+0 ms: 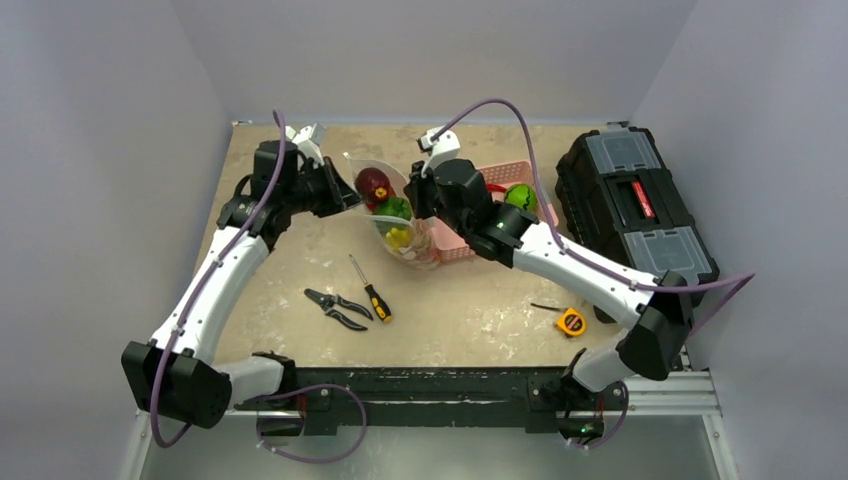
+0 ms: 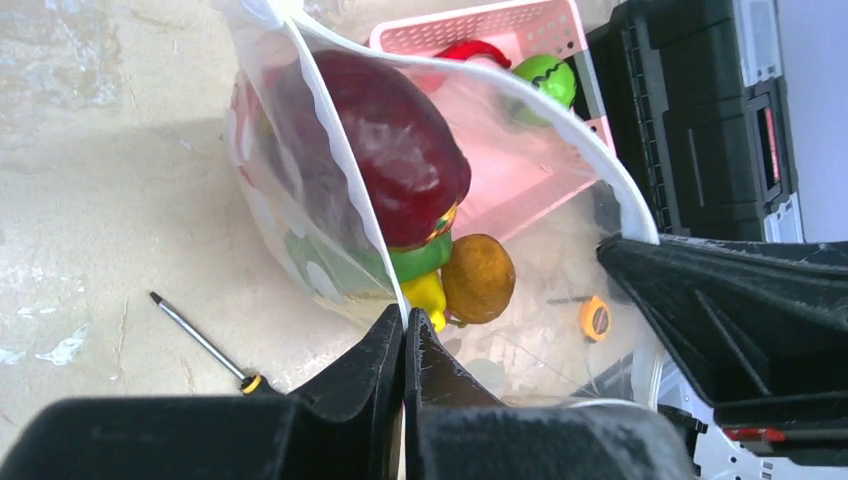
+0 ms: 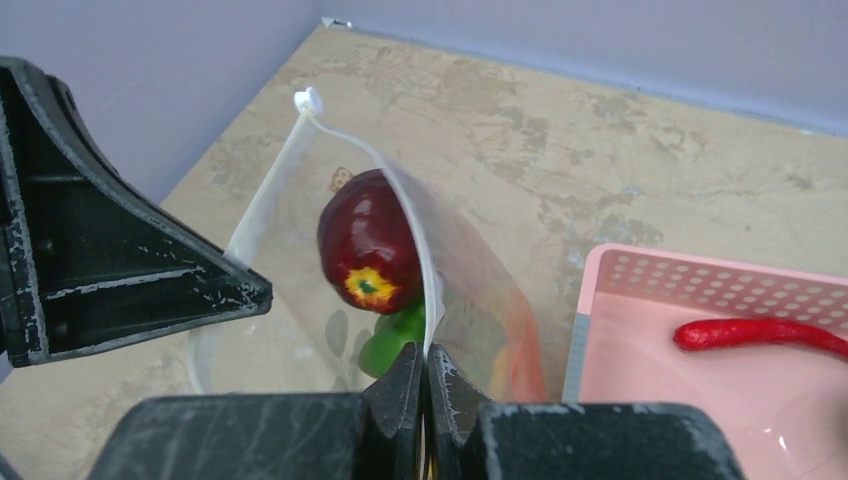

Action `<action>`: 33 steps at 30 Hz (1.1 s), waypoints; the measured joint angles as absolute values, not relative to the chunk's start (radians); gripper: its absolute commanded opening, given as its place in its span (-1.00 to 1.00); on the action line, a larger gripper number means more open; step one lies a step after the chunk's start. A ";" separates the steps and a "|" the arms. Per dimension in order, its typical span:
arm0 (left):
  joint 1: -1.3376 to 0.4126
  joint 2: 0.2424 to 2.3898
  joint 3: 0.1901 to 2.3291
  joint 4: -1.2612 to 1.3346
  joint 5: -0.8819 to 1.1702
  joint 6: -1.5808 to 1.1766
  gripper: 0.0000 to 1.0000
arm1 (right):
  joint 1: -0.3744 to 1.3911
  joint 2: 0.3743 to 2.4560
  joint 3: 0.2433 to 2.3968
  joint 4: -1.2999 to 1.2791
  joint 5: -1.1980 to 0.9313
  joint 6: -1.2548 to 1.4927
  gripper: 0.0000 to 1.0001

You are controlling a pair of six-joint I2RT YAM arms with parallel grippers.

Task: Place the food in the zip-top bag and seal the zipper
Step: Adjust the zipper food storage bag at the center of the board.

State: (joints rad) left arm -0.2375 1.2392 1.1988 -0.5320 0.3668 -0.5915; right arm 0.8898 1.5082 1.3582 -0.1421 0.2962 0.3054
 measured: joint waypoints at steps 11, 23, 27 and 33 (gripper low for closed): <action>-0.229 1.273 1.218 -0.502 0.422 -0.596 -1.00 | 0.890 1.459 1.316 -0.076 0.261 0.306 -1.00; -0.229 1.300 1.200 -0.484 0.480 -0.625 -1.00 | 0.890 1.580 1.301 -0.006 0.009 0.365 -1.00; -0.229 1.298 1.200 -0.488 0.479 -0.627 -1.00 | 0.890 1.583 1.301 -0.002 -0.012 0.373 -1.00; -0.229 1.298 1.200 -0.488 0.476 -0.628 -1.00 | 0.889 1.567 1.289 0.006 -0.010 0.374 -1.00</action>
